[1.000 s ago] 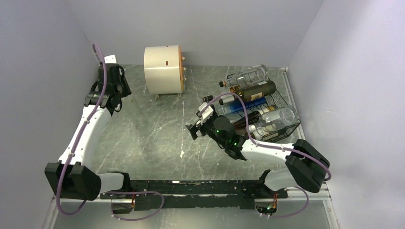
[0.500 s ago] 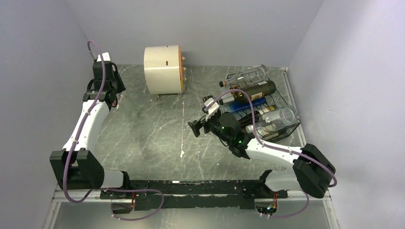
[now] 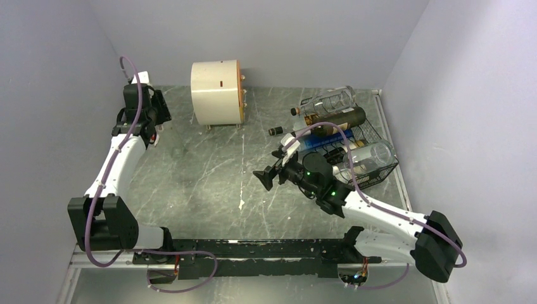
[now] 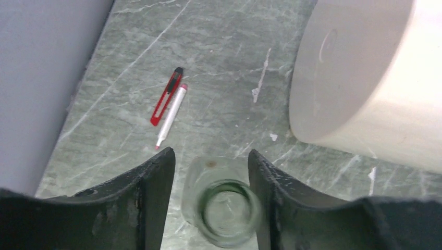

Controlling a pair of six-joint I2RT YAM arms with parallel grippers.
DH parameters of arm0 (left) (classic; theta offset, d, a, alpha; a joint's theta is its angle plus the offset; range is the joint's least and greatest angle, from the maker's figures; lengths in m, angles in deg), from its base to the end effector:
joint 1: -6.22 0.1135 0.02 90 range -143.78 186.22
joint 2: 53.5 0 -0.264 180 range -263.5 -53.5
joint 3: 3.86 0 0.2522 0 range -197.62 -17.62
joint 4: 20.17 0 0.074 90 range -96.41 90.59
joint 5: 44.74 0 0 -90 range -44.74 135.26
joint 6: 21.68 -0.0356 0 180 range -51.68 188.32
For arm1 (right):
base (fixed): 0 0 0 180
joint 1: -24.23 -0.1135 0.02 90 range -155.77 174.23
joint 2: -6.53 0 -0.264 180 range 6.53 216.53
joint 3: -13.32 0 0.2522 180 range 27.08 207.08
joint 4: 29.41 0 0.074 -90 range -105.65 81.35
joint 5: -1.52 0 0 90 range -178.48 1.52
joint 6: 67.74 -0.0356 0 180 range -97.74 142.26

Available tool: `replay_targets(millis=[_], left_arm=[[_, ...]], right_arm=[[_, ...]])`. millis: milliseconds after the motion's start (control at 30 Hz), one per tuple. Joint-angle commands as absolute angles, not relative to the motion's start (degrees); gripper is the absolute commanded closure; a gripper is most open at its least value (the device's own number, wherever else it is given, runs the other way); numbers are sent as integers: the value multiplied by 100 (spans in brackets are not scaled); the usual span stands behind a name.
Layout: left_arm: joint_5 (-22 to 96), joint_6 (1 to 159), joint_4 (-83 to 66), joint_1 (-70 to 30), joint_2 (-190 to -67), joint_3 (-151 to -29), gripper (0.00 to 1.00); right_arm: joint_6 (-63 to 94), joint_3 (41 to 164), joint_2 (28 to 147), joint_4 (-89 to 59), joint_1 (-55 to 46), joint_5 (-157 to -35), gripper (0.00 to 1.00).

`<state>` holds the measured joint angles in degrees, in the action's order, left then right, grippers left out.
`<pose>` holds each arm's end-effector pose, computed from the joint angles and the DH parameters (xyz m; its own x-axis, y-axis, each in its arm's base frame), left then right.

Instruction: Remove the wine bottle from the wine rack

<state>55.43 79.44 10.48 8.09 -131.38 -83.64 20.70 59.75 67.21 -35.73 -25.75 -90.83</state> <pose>0.3119 0.0165 0.3275 -0.4357 -0.2042 -0.8766 -0.2760 0.9573 -0.0858 0.1556 0.1876 0.2665 -0.1102 -0.0890 -0.9899 -0.7886 0.6141 0.0326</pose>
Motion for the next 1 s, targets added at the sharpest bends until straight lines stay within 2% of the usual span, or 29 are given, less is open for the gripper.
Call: replay_targets(millis=[0, 33, 100, 133, 333, 600, 833, 967], left_arm=[[5215, 7932, 717, 877, -13008, -8315, 32], [5204, 7938, 709, 877, -12967, -8297, 26], [5170, 7931, 690, 885, -12873, -8264, 3], [5124, 7926, 687, 881, -12827, -8251, 0], [5053, 7931, 696, 884, -12480, -8204, 1], [4800, 8048, 740, 947, -11755, -8191, 1], [5460, 7872, 967, 321, -11304, -8265, 1], [5651, 7840, 954, -75, -11050, -8212, 1]], right_arm=[[1998, 5901, 6498, -3268, -2557, -8903, 0], [2024, 5907, 6470, -3256, -2560, -8796, 0], [2088, 5949, 6451, -3229, -2560, -8535, 0], [2123, 5982, 6458, -3215, -2555, -8418, 0], [2384, 6423, 6618, -2848, -2552, -7978, 0], [3189, 7299, 6726, -1518, -2558, -6991, 0], [4627, 8050, 6978, -172, -2558, -6371, 0], [5805, 8053, 7052, 207, -2556, -6169, 0]])
